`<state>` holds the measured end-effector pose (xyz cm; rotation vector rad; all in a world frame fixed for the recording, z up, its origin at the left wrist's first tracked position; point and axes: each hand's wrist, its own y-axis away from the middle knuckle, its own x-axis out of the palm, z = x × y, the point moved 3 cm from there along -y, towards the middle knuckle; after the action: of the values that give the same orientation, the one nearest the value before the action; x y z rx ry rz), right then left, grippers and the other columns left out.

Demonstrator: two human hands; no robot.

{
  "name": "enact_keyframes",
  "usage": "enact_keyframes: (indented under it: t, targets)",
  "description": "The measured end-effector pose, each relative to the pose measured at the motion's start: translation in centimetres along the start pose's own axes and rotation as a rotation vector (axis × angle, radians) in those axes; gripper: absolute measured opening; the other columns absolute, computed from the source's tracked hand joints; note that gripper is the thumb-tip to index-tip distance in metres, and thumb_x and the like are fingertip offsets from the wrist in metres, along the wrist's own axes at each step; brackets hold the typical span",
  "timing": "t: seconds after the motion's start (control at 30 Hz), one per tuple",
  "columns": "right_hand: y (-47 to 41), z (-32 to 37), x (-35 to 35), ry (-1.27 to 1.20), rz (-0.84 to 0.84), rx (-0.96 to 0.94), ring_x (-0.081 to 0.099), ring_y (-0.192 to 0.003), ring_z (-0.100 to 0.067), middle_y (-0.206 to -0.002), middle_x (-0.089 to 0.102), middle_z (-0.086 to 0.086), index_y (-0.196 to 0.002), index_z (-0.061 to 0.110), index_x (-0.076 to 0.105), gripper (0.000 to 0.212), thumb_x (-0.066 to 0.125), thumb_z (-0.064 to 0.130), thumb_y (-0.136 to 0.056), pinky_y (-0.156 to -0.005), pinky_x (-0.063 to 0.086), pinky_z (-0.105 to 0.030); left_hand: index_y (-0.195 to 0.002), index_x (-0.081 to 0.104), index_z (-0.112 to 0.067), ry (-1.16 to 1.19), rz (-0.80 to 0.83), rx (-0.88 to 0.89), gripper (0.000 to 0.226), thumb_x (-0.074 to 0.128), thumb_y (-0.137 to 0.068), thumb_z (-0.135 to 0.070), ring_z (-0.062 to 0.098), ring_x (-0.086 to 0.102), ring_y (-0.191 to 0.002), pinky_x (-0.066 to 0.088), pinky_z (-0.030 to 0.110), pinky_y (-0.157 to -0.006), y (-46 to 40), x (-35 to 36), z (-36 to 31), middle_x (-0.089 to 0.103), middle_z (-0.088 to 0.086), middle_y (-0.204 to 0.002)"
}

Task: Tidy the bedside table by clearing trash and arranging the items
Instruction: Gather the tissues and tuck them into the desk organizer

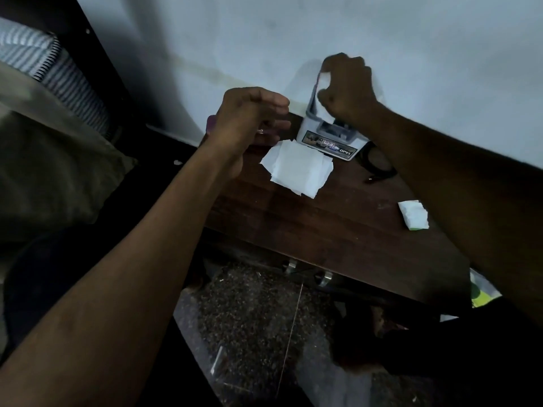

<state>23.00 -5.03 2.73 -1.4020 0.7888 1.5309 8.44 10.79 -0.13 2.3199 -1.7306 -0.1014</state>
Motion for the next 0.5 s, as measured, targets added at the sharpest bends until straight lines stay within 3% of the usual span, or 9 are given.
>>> enact_keyframes:
  t: [0.07, 0.13, 0.23, 0.3, 0.4, 0.5]
  targets:
    - [0.3, 0.0, 0.0, 0.000, 0.016, -0.011, 0.055, -0.133, -0.037, -0.140, 0.062, -0.013, -0.137, 0.011, 0.061, 0.044, 0.067, 0.027, -0.096, -0.105, 0.045, -0.038, -0.113, 0.077, 0.000, -0.037, -0.005, 0.009, 0.022, 0.064, -0.095, -0.002, 0.033, 0.082, -0.097, 0.065, 0.049, -0.089, 0.0, 0.3, 0.1, 0.079, 0.023, -0.113]
    - [1.2, 0.2, -1.0, 0.003, -0.091, -0.017, 0.055, -0.130, -0.034, -0.134, 0.063, -0.012, -0.133, 0.013, 0.060, 0.042, 0.061, 0.037, -0.099, -0.101, 0.046, -0.040, -0.111, 0.077, 0.001, -0.127, -0.035, 0.024, 0.022, 0.061, -0.095, 0.001, 0.032, 0.082, -0.092, 0.067, 0.041, -0.081, 0.1, 0.5, 0.3, 0.079, 0.022, -0.109]
    - [5.7, 0.5, -2.3, -0.042, -0.329, 0.017, 0.058, -0.119, -0.029, -0.125, 0.063, -0.010, -0.126, 0.013, 0.060, 0.030, 0.056, 0.029, -0.101, -0.090, 0.047, -0.040, -0.099, 0.075, -0.002, -0.412, -0.061, 0.100, 0.011, 0.066, -0.093, 0.000, 0.028, 0.081, -0.074, 0.062, 0.031, -0.064, 0.5, 1.1, 1.4, 0.079, 0.016, -0.093]
    - [10.2, 0.8, -1.1, -0.118, -0.370, -0.005, 0.060, -0.113, -0.030, -0.120, 0.065, -0.011, -0.121, 0.011, 0.061, 0.023, 0.054, 0.018, -0.100, -0.088, 0.048, -0.041, -0.091, 0.074, -0.008, -0.588, -0.062, 0.114, 0.003, 0.073, -0.093, -0.007, 0.025, 0.078, -0.069, 0.065, 0.034, -0.068, 0.2, 1.7, 3.4, 0.079, 0.014, -0.091]
    - [16.6, 0.3, 3.7, -0.220, -0.219, 0.022, 0.063, -0.114, -0.034, -0.121, 0.067, -0.014, -0.121, 0.010, 0.065, 0.024, 0.061, 0.011, -0.097, -0.091, 0.054, -0.043, -0.105, 0.076, -0.011, -0.784, -0.184, 0.071, 0.025, 0.080, -0.090, -0.030, 0.025, 0.077, -0.094, 0.063, 0.040, -0.090, 0.6, 2.7, 6.5, 0.078, 0.010, -0.105]
    - [19.0, -1.6, 7.3, -0.294, -0.112, 0.197, 0.062, -0.116, -0.038, -0.121, 0.065, -0.017, -0.121, 0.007, 0.064, 0.028, 0.068, 0.012, -0.093, -0.094, 0.053, -0.045, -0.125, 0.067, -0.005, -0.858, -0.300, 0.057, 0.047, 0.078, -0.092, -0.037, 0.034, 0.066, -0.122, 0.052, 0.041, -0.099, 1.8, 4.0, 7.8, 0.069, 0.016, -0.130]
